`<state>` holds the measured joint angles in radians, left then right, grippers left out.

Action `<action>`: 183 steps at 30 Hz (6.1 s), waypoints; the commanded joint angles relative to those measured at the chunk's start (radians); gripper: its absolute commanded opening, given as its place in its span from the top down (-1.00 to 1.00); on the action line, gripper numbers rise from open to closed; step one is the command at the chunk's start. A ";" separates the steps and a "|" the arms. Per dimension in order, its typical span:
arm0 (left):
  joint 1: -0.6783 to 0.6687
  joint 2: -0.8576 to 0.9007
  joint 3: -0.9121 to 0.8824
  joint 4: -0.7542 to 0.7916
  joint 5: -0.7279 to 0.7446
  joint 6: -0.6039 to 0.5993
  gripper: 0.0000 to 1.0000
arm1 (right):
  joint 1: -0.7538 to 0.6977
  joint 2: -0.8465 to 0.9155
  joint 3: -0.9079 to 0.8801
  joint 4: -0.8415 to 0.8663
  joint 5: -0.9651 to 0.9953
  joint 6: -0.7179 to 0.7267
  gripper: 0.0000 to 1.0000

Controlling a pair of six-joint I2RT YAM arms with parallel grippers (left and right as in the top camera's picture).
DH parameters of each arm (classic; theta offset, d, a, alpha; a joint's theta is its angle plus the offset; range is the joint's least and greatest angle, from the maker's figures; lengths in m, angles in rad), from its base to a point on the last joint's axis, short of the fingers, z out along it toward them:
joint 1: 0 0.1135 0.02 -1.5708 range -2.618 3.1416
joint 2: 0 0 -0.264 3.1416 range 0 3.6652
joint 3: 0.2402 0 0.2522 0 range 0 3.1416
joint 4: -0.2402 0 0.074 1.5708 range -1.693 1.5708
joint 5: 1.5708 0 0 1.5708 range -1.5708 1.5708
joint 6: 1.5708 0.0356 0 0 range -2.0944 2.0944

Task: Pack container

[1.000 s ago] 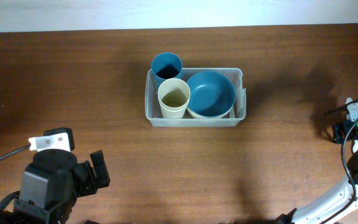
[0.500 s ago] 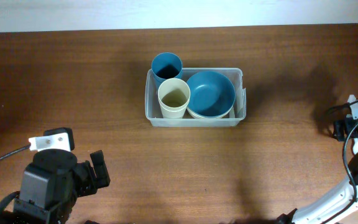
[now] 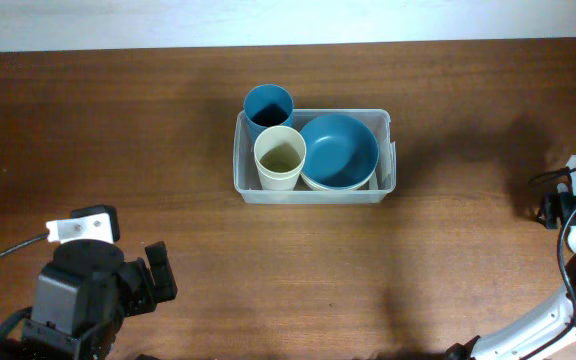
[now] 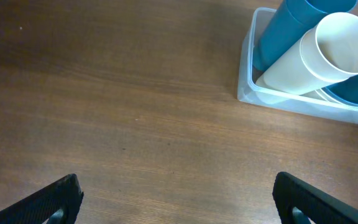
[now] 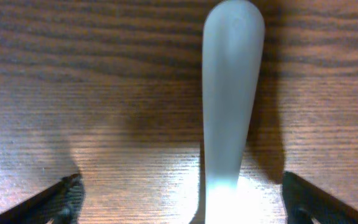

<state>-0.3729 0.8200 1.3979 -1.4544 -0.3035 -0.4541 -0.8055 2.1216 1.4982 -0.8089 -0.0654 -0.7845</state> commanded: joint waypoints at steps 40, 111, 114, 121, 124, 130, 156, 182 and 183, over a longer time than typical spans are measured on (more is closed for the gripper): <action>0.003 -0.003 -0.004 0.000 -0.010 -0.009 -1.00 | -0.009 0.014 -0.019 0.004 -0.055 0.009 0.89; 0.003 -0.003 -0.004 -0.001 -0.010 -0.009 -0.99 | 0.799 -0.058 0.514 -0.437 -0.472 0.747 0.92; 0.003 -0.003 -0.004 -0.001 -0.010 -0.009 -1.00 | 0.799 -0.057 0.514 -0.437 -0.456 0.802 0.93; 0.003 -0.003 -0.004 -0.001 -0.010 -0.009 -1.00 | 0.800 -0.055 0.494 -0.457 -0.355 0.879 0.92; 0.003 -0.003 -0.004 -0.001 -0.010 -0.009 -1.00 | 0.800 -0.055 0.488 -0.472 -0.355 0.879 0.92; 0.003 -0.003 -0.004 -0.001 -0.010 -0.009 -1.00 | 0.830 -0.055 0.488 -0.481 -0.340 0.875 0.93; 0.003 -0.003 -0.004 -0.001 -0.010 -0.009 -1.00 | 0.910 -0.051 0.488 -0.463 -0.117 0.978 0.87; 0.003 -0.003 -0.004 -0.001 -0.010 -0.009 -0.99 | 0.907 -0.039 0.470 -0.432 -0.106 0.940 0.49; 0.003 -0.003 -0.004 -0.001 -0.010 -0.009 -1.00 | 0.903 -0.040 0.478 -0.433 -0.106 0.926 0.37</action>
<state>-0.3729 0.8200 1.3979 -1.4544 -0.3035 -0.4538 0.1051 2.0937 1.9686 -1.2446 -0.1917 0.1783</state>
